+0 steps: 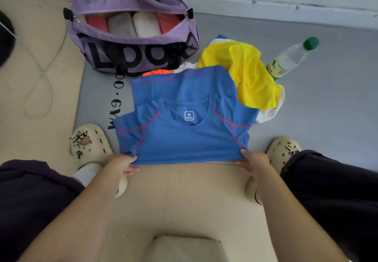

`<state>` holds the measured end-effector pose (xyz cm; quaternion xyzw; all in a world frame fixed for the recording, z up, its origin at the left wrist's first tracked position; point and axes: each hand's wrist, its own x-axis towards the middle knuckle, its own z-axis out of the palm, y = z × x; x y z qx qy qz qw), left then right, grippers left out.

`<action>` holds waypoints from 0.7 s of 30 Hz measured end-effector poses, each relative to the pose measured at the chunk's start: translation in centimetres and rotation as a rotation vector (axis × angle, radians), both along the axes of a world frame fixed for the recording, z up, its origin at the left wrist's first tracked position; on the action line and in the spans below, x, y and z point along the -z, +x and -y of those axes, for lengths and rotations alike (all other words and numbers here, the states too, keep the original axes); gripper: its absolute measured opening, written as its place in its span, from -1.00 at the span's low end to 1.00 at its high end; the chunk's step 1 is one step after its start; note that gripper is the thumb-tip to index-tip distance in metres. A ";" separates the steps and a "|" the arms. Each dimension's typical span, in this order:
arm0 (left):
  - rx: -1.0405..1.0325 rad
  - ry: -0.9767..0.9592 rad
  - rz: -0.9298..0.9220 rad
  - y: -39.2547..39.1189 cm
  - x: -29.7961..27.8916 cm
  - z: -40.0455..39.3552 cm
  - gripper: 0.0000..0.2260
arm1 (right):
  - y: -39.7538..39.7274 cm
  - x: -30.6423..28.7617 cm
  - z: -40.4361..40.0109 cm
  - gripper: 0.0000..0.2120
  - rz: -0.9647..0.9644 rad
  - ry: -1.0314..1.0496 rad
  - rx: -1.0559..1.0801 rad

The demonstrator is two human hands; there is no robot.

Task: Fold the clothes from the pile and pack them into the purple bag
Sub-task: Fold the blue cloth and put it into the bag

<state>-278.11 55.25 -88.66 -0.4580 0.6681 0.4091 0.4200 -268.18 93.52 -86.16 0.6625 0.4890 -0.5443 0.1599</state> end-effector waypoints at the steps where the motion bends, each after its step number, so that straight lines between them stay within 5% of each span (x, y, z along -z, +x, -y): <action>1: 0.067 -0.073 0.020 -0.1 0.1 -0.1 -0.65 | 0.1 0.1 -0.1 -0.75 0.088 0.023 -0.081; 5: 0.377 -0.436 -0.197 -2.4 -1.4 -1.2 -0.74 | -1.6 -0.4 0.0 -0.65 0.237 0.288 -0.556; 8: 0.497 -0.460 -0.532 -4.5 -2.5 -3.1 -0.85 | -4.5 -1.4 0.6 -0.80 0.005 0.481 -0.583; 11: 0.642 -0.317 -0.729 -6.7 -2.7 -5.3 -0.75 | -7.8 -2.8 2.2 -0.89 -0.258 0.709 -0.649; 15: 0.815 -0.201 -0.787 -9.7 -2.2 -7.1 -0.62 | -12.0 -3.2 3.5 -0.89 -0.524 0.805 -0.915; 21: 0.812 -0.171 -0.685 -12.3 -1.0 -6.9 -0.72 | -14.0 -1.3 2.2 -0.78 -0.310 0.713 -1.118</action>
